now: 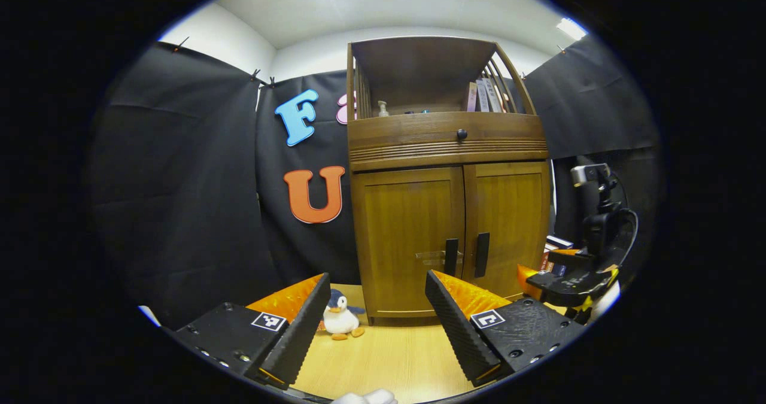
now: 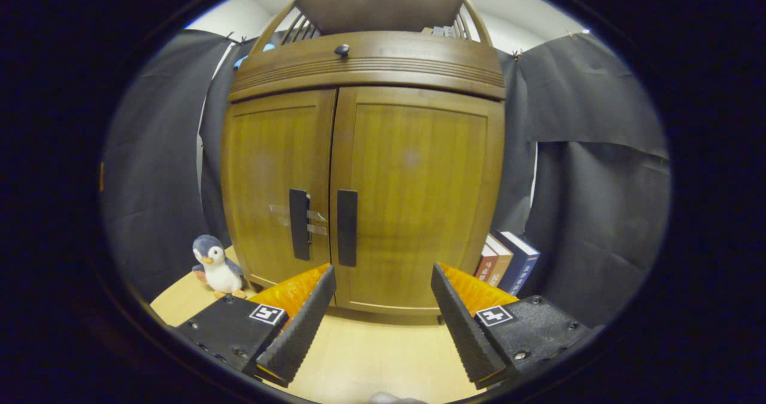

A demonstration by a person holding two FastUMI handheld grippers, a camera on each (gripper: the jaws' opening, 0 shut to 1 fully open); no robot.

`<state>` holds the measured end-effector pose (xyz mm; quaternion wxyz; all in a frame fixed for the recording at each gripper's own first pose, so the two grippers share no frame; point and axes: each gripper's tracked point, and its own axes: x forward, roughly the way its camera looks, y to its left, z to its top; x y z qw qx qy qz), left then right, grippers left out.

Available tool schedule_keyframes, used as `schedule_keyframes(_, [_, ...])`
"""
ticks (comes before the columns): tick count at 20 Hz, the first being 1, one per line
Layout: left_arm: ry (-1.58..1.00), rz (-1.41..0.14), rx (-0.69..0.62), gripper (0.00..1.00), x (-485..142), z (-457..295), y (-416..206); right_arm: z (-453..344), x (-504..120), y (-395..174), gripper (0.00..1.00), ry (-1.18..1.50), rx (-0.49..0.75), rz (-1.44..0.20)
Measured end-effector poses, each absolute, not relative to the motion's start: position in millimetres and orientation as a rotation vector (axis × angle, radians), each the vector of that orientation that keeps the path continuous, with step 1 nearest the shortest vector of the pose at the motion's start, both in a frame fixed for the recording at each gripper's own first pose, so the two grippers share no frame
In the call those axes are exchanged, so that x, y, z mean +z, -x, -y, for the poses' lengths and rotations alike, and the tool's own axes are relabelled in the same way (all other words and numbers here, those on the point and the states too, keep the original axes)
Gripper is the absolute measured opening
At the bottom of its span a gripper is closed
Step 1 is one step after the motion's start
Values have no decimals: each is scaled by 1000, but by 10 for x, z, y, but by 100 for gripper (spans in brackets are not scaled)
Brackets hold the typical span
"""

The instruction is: Open the right door of the double-door shoe cabinet with the right hand, and open the left door with the left hand.

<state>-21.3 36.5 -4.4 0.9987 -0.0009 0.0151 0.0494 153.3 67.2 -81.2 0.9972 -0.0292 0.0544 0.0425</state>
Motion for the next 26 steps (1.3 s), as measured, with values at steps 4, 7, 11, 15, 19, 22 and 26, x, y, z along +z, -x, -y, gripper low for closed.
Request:
schedule_keyframes(4, [-24, -44, 139, 96, -70, -467, 288, -905, -816, -1989, 100, 52, 108, -117])
schedule_keyframes(7, [-27, -61, 164, 96, -115, -506, 299, -1075, -770, -2318, 97, 40, 121, -116])
schedule_keyframes(11, [-6, -89, 187, 96, -187, -500, 298, -1207, -794, -2640, 100, 27, 123, -145])
schedule_keyframes(15, [0, -101, 199, 96, -214, -527, 311, -1268, -821, -2792, 88, 18, 126, -161])
schedule_keyframes(19, [7, -100, 213, 96, -225, -562, 334, -1298, -845, -2931, 64, 2, 139, -179])
schedule_keyframes(22, [-3, -99, 215, 96, -222, -570, 317, -1338, -915, -2975, 43, -10, 152, -206])
schedule_keyframes(26, [-38, -91, 221, 96, -232, -590, 323, -1330, -919, -2977, 37, -2, 151, -210])
